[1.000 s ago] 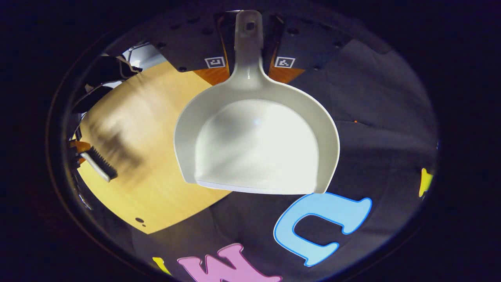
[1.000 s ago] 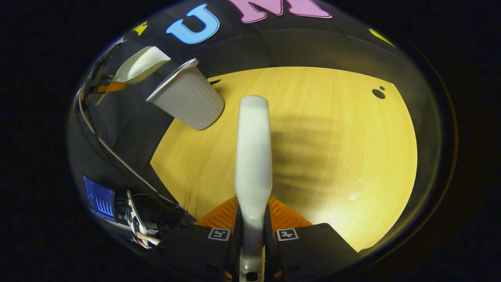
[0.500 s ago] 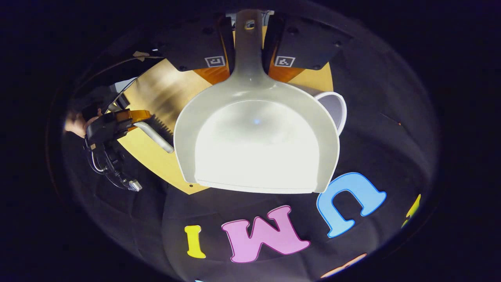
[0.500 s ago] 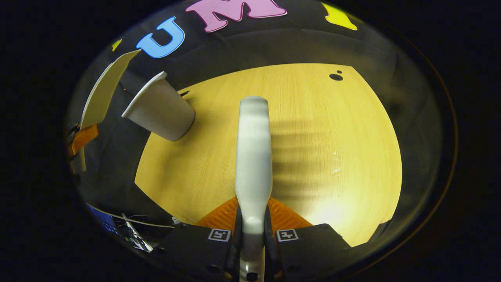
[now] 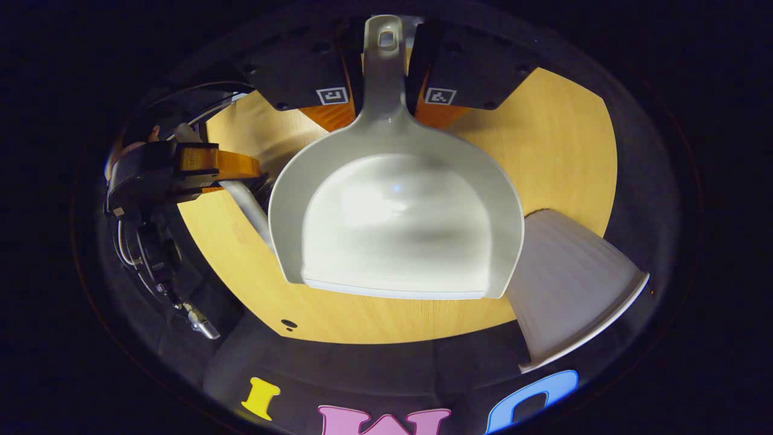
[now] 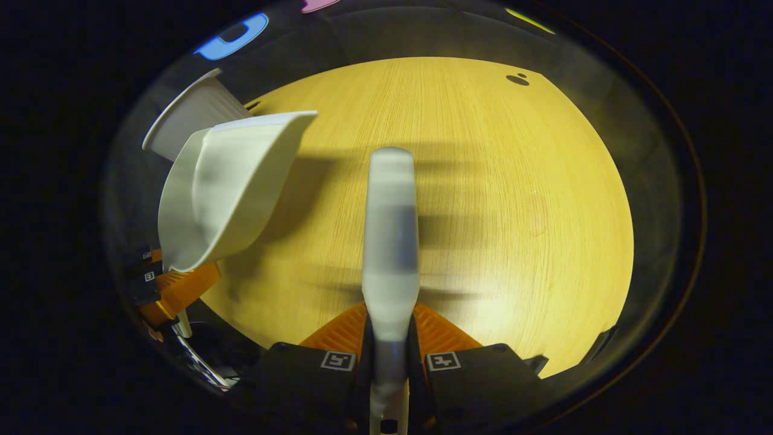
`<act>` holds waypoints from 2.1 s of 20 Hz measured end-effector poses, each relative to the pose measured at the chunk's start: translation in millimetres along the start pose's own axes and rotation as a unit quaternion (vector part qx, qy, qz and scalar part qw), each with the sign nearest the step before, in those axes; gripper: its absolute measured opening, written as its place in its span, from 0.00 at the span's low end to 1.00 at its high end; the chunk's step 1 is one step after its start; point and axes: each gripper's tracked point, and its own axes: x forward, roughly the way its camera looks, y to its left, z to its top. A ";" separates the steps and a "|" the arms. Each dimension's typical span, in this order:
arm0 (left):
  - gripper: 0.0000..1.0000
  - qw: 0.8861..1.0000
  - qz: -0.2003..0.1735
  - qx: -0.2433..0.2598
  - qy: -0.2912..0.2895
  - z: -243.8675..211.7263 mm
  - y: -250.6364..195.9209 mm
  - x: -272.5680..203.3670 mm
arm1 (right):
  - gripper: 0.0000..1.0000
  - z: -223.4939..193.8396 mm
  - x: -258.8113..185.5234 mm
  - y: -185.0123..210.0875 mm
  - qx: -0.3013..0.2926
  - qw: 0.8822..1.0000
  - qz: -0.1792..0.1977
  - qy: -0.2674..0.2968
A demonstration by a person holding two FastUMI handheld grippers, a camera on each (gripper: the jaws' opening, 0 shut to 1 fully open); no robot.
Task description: Pick up the small broom and dustpan from the desktop, sweep the trash into the dustpan with the broom, and then empty the trash into the garbage bin.
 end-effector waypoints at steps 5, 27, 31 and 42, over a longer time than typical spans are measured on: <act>0.30 0.994 -0.037 -0.077 0.061 -15.6 12.1 14.2 | 0.28 8.2 23.1 13.3 0.042 0.999 0.001 0.026; 0.82 0.997 -0.011 -0.039 0.064 0.2 14.7 -44.7 | 0.95 30.4 -45.0 13.4 -0.004 1.000 0.001 -0.030; 0.82 0.997 0.003 -0.029 -0.068 18.3 9.8 -133.6 | 0.93 42.9 -130.6 23.6 0.001 0.989 0.008 -0.151; 0.81 0.859 0.048 -0.030 -0.508 65.8 10.7 -359.6 | 0.96 125.0 -359.6 89.7 -0.079 0.829 0.037 -0.553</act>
